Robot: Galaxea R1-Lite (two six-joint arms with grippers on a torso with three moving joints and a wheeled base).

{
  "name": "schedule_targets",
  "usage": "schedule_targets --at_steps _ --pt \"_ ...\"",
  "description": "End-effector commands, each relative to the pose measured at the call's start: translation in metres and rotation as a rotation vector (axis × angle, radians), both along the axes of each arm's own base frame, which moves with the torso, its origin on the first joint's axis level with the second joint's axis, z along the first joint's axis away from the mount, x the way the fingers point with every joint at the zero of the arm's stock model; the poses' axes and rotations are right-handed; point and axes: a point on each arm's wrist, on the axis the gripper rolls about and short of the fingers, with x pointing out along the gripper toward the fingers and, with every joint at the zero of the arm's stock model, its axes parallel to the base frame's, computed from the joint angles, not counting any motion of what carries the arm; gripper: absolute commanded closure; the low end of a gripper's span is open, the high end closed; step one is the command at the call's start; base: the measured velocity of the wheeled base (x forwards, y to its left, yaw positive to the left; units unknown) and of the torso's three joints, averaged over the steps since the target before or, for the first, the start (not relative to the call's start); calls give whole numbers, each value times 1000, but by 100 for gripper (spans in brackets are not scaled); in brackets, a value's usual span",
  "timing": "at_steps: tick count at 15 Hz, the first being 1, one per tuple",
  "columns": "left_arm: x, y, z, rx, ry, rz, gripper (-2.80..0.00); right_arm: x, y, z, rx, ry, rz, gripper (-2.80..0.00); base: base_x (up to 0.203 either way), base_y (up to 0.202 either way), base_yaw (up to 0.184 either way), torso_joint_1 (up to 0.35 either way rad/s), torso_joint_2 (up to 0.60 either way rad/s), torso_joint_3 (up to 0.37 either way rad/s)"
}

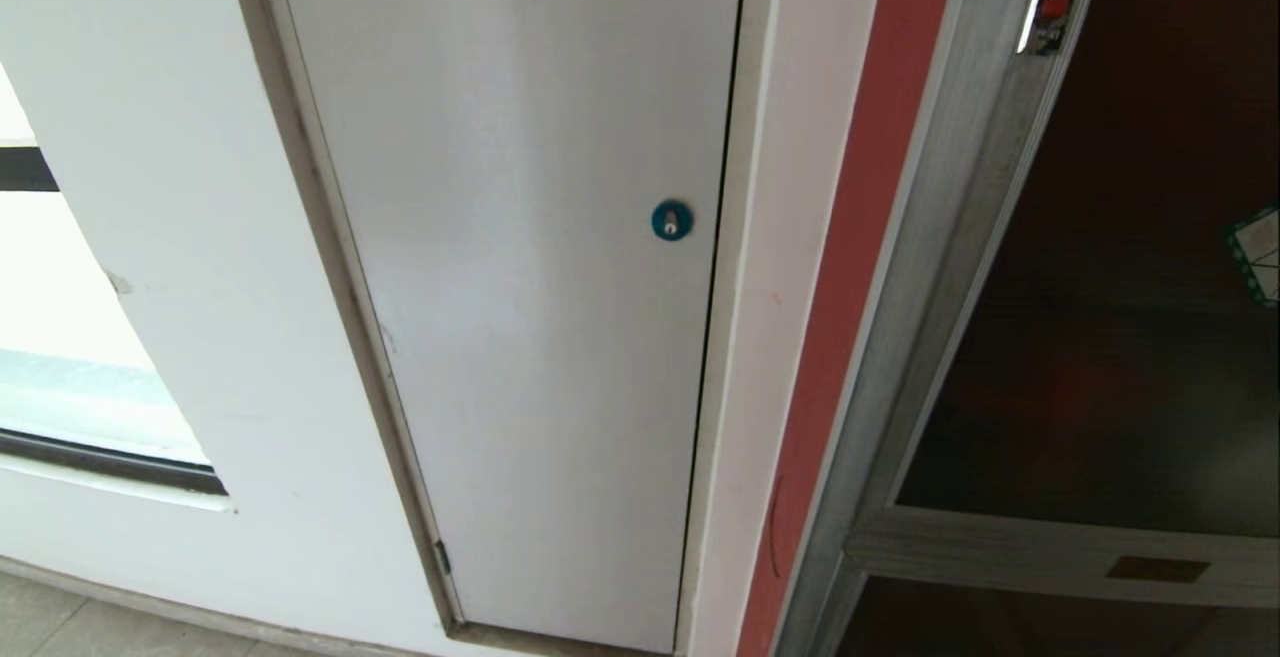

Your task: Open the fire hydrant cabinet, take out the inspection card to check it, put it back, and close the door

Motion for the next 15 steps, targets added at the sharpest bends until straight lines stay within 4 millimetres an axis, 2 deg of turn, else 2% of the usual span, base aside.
schedule_targets --at_steps 1,5,9,12,13,15 --pt "0 0 -1 0 4 1 0 -42 -6 2 10 -61 -2 0 0 0 0 0 0 0" --pt "0 0 -1 0 4 2 0 -87 -14 -5 24 -118 -71 0 0 0 0 0 0 0" --pt "0 0 -1 0 4 1 0 -128 -22 -22 52 -150 -127 0 0 0 0 0 0 0" --pt "0 0 -1 -1 5 1 0 -168 -28 -35 75 -219 -207 0 0 0 0 0 0 0" --pt "0 0 -1 0 5 0 0 -178 -27 -37 74 -239 -258 0 0 0 0 0 0 0" --pt "0 0 -1 0 5 0 0 -210 -20 -46 66 -313 -354 0 0 0 0 0 0 0"
